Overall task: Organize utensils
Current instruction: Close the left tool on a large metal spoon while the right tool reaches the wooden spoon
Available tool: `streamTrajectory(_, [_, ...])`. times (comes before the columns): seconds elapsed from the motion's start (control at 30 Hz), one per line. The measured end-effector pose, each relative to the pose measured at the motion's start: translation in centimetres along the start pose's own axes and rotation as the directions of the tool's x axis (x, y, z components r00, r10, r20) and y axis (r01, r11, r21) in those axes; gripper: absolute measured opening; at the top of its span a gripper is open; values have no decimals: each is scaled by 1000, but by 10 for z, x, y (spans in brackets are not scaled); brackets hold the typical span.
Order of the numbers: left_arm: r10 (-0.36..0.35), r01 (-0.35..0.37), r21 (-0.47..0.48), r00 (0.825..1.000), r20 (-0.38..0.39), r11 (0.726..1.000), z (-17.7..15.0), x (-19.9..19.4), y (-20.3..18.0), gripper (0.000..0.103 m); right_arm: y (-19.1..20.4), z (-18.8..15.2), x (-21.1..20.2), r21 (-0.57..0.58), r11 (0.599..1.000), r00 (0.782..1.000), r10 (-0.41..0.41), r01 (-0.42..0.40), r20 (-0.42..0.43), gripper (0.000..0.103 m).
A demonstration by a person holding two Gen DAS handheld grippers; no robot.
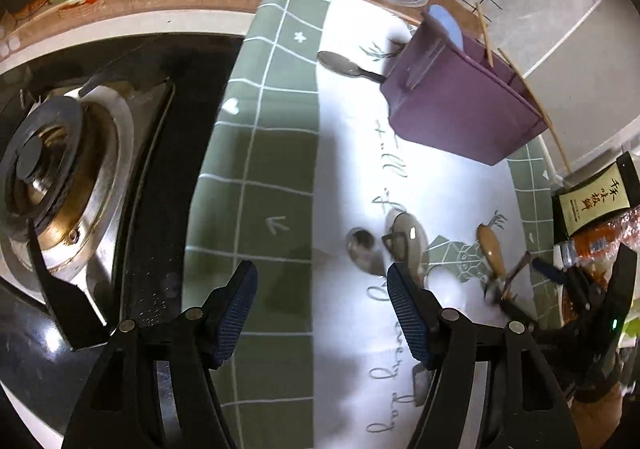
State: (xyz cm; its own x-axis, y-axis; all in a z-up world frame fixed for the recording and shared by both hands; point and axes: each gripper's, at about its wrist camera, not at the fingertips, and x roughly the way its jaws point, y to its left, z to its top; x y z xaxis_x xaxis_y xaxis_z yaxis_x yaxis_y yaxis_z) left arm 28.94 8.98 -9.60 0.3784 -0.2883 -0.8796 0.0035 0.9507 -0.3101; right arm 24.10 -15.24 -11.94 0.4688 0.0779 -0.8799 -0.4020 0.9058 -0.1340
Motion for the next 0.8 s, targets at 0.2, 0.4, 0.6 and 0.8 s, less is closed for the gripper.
streamTrajectory(0.2, [-35, 39, 112, 998, -44, 993, -15, 7, -29, 68, -28, 10, 19, 222, 975, 1000, 31, -31, 4, 75])
streamTrajectory(0.4, [-37, 49, 184, 997, -67, 982, -19, 20, -60, 68, -27, -1, 7, 295, 955, 999, 47, -39, -19, 32])
streamTrajectory(0.6, [15, -5, 178, 998, -58, 984, 3, 39, -79, 68, -8, -21, -12, 322, 938, 990, 140, -124, -25, 17])
streamTrajectory(0.8, [118, -109, 271, 993, -15, 956, 9, 63, -105, 56, 2, -23, -31, 256, 962, 995, 96, -100, 28, 20])
